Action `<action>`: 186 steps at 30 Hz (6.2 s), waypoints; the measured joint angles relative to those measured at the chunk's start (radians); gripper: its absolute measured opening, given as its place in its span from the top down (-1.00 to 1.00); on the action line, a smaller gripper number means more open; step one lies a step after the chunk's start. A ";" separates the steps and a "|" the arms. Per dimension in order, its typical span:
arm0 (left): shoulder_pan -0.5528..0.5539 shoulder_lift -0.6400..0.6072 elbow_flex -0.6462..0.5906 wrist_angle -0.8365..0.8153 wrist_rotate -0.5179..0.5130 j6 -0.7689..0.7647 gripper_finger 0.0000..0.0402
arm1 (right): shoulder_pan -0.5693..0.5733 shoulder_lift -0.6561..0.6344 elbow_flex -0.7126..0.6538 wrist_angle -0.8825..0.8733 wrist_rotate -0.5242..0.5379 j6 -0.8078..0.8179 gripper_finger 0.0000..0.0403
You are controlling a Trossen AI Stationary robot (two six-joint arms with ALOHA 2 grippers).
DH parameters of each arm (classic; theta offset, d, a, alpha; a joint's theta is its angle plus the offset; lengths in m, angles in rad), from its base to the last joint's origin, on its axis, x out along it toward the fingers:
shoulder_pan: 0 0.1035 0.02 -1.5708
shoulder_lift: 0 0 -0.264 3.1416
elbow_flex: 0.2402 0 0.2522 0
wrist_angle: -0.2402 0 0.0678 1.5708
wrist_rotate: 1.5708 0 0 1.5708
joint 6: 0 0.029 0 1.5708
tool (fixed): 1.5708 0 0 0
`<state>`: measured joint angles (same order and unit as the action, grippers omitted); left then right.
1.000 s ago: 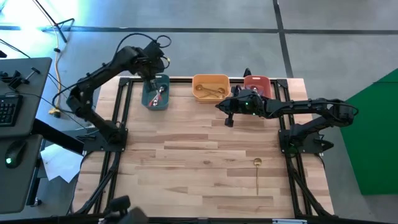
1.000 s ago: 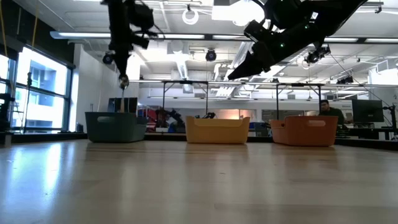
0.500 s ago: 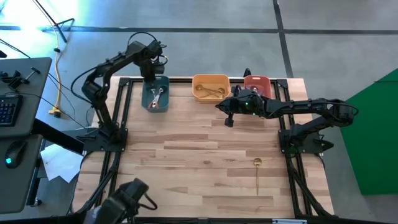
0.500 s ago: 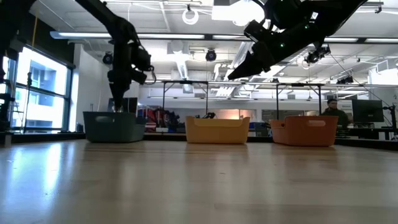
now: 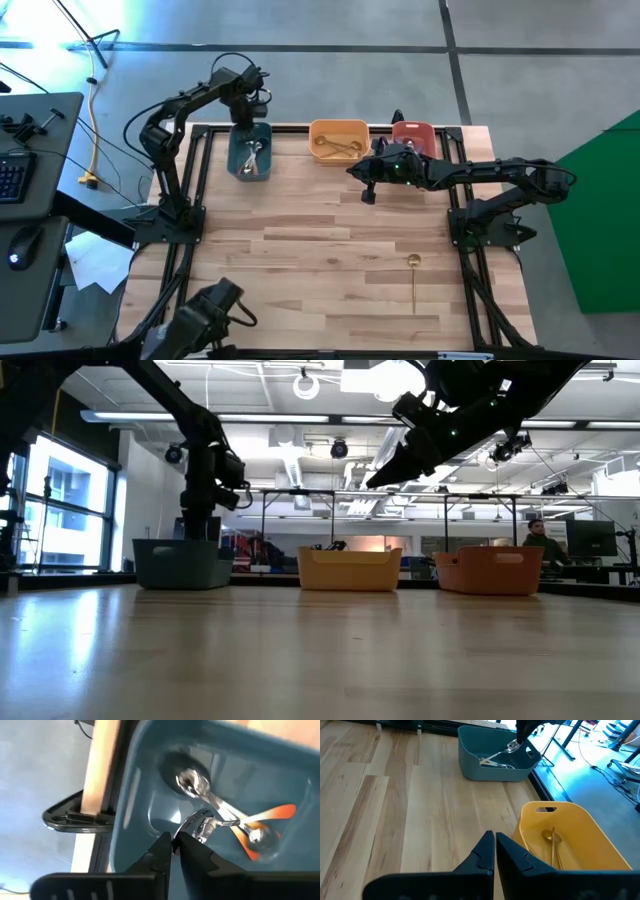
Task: Sort silverware by color (type)
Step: Put the orange spoon into the blue bin, then put the gold spoon into the yellow bin, then return to Home Position
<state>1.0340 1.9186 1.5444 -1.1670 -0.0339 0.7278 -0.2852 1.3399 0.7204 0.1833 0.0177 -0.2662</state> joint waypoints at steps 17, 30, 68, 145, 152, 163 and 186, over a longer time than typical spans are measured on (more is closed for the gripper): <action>-0.073 -0.148 -0.026 0.093 -0.033 -0.129 0.96 | 0.004 -0.016 0.001 -0.092 0.122 0.072 1.00; -0.310 -0.643 -0.579 0.965 0.057 -0.348 0.99 | 0.194 -0.059 0.001 -0.620 0.340 0.653 1.00; -0.729 -0.826 -1.212 1.649 0.207 -0.560 0.99 | 0.853 0.206 0.005 -0.899 -0.138 1.967 0.55; -0.728 -0.825 -1.236 1.739 0.208 -0.578 0.99 | -0.238 0.820 1.316 -1.038 -0.041 -0.179 0.95; -0.724 -0.825 -1.299 1.818 0.233 -0.586 0.99 | -0.191 0.684 0.985 -0.649 -0.064 -0.160 0.99; -0.724 -0.874 -1.304 1.808 0.235 -0.542 0.99 | -0.074 0.343 0.264 0.106 -0.022 -0.023 1.00; -0.800 -1.024 -1.304 1.644 0.238 -0.513 0.99 | 0.242 -0.256 -0.565 0.697 0.426 0.050 1.00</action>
<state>0.2335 0.8948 0.2409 0.4773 0.2045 0.2144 -0.0427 1.0844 0.1556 0.8806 0.4440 -0.2161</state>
